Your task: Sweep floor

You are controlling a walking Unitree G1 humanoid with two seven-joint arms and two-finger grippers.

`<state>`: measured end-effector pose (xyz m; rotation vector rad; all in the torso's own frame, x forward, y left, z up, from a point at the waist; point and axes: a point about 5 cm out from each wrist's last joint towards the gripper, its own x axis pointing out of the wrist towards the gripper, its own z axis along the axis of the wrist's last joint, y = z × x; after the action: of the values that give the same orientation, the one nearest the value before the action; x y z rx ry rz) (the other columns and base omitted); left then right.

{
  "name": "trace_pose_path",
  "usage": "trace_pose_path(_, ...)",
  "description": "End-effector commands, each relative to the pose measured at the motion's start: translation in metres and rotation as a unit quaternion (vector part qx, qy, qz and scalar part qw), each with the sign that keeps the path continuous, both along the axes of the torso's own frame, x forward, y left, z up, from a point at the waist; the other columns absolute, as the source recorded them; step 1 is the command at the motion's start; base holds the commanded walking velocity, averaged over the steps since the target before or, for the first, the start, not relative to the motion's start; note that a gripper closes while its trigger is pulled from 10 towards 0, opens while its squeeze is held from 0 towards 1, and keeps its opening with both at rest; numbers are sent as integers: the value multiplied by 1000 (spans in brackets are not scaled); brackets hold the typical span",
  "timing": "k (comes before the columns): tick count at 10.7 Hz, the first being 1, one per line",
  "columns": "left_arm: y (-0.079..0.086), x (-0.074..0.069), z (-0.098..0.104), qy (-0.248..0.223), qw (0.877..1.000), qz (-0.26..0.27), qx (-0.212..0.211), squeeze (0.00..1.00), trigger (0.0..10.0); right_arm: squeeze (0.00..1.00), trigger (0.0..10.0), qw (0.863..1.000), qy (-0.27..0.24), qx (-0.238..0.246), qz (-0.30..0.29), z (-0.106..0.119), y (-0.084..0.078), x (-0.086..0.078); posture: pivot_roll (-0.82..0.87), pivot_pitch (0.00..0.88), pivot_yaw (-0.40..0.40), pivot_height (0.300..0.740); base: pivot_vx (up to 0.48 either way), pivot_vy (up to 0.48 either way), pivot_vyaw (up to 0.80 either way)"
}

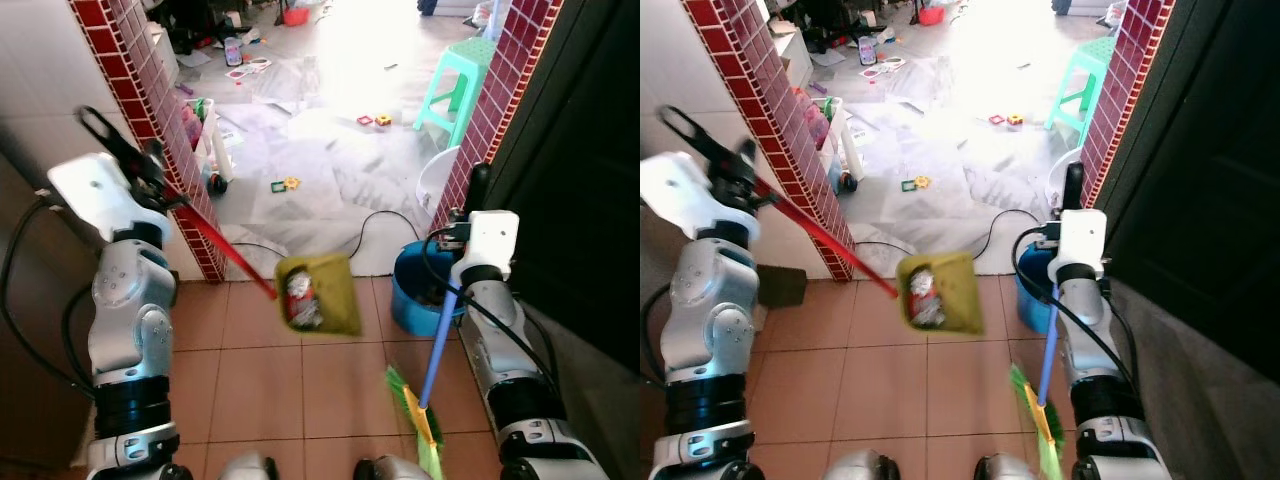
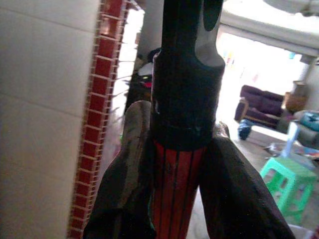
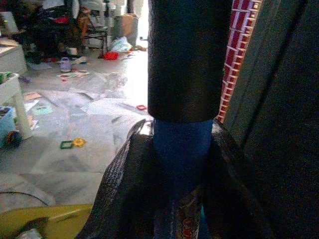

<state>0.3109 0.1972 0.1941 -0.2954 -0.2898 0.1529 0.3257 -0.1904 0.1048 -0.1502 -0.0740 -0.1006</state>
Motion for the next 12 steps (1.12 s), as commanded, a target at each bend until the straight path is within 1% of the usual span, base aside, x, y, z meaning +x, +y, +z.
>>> trace_pose_path(1, -8, 1, 26, -53, 998, -16, -20, 0, 10000, 0, 10000, 1000, -9, -8, 2, 5, -2, 0, -114, 0, 41, 740, 337, 0, -800)
trace_pose_path(2, -7, 2, 29, -61, 998, -9, -25, 0, 10000, 0, 10000, 1000, -8, -9, 3, 4, -2, 0, -115, 0, 40, 740, 364, 0, -800)
trace_pose_path(3, -7, 3, 32, -63, 997, -5, -35, 0, 10000, 0, 10000, 1000, -7, -10, 8, 4, -1, 0, -116, 0, 37, 740, 379, 0, -400)
trace_pose_path(8, -7, 6, 46, -85, 995, -1, -50, 0, 10000, 0, 10000, 1000, -5, -15, 20, 4, 2, 0, -121, 0, 35, 740, 466, 0, 0)
trace_pose_path(12, -7, 7, 44, -83, 995, 1, -52, 0, 10000, 0, 10000, 1000, -6, -16, 23, 5, 3, 2, -122, 0, 35, 740, 478, 0, 0)
